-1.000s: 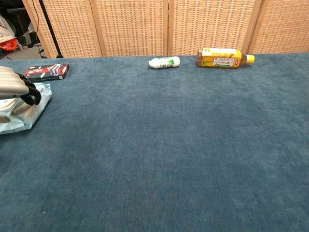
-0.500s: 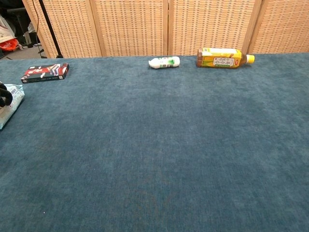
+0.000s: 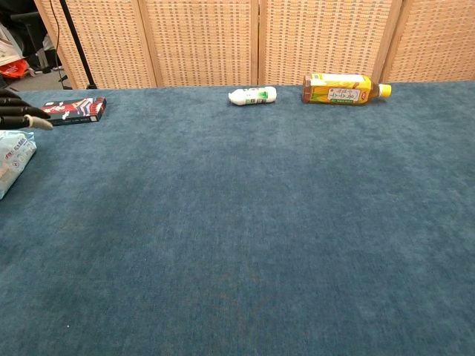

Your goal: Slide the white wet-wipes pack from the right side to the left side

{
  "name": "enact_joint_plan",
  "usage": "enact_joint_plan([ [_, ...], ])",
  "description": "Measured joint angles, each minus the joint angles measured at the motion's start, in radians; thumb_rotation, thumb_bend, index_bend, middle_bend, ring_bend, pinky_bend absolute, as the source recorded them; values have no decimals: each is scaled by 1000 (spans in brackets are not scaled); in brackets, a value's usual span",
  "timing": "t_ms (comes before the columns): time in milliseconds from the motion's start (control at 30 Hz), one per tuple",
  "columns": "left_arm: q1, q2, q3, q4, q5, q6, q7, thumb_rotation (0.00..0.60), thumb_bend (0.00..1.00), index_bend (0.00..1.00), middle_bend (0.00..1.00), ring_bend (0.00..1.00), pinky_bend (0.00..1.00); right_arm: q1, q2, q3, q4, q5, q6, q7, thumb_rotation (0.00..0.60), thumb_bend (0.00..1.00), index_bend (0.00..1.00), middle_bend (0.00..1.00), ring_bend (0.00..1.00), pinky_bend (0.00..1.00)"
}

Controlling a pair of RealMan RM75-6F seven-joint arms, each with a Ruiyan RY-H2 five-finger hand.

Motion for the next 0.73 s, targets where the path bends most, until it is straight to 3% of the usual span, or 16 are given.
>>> enact_joint_plan([
  [200,30,109,-27,-147,21,151,-39,600,28,0,0,0,0,-3,5,-2,-8,-11,1,7,600,28,105,0,0,0],
  [400,102,182,-87,-278,-25,313,-106,600,8,0,0,0,0,-5,7,-9,-13,-31,6,9,600,28,104,0,0,0],
  [733,340,173,-148,-521,-302,484,-77,600,0,0,0,0,0,-11,13,-14,-14,-65,32,14,600,4,105,0,0,0],
])
